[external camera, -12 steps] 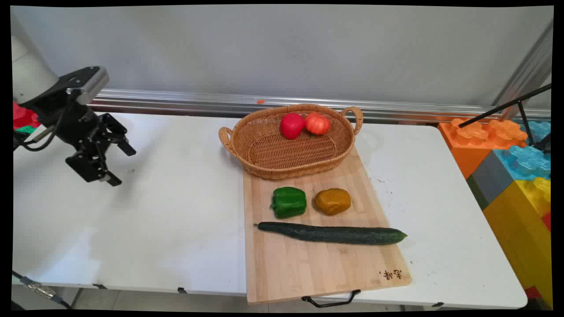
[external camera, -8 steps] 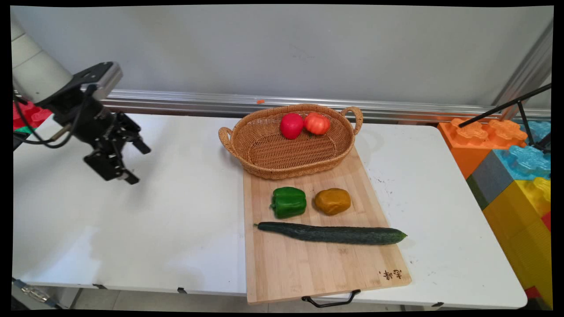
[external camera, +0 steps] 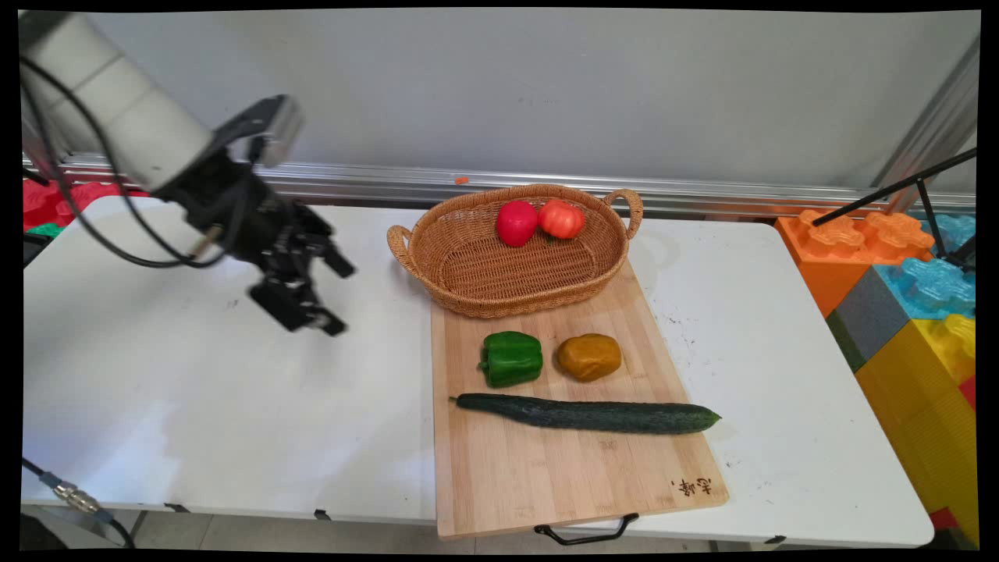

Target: Pick up the cucumber from the cutting board, then place the picked object in the vegetable basket

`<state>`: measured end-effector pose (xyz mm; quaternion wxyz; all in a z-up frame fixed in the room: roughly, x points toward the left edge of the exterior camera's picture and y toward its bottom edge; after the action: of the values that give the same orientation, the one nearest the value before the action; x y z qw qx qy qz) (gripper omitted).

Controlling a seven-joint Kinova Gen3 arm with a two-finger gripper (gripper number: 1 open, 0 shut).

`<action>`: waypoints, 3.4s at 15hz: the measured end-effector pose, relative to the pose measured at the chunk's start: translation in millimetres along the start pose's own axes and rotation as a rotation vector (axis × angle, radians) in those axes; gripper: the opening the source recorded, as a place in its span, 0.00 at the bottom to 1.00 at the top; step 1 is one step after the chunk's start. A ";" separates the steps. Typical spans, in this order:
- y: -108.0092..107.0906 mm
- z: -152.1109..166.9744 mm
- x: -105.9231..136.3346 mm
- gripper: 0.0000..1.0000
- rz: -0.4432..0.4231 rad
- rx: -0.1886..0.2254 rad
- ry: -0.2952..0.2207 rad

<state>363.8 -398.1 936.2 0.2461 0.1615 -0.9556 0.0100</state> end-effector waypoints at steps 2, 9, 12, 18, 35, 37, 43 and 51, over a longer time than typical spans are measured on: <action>12.9 14.5 32.7 1.00 0.030 -0.006 0.032; 51.5 72.1 135.0 1.00 0.123 -0.021 0.067; 66.2 103.2 162.7 1.00 0.147 -0.026 0.071; 83.5 168.8 186.6 1.00 0.169 0.016 0.060; 87.9 286.5 198.0 1.00 0.235 0.132 0.011; 87.7 293.0 197.1 1.00 0.232 0.138 0.004; 90.1 304.5 199.2 0.00 0.232 0.144 -0.002; 97.2 274.2 208.8 0.00 0.204 0.119 -0.002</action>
<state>32.6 -396.5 800.0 0.2330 0.0778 -0.9650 0.0915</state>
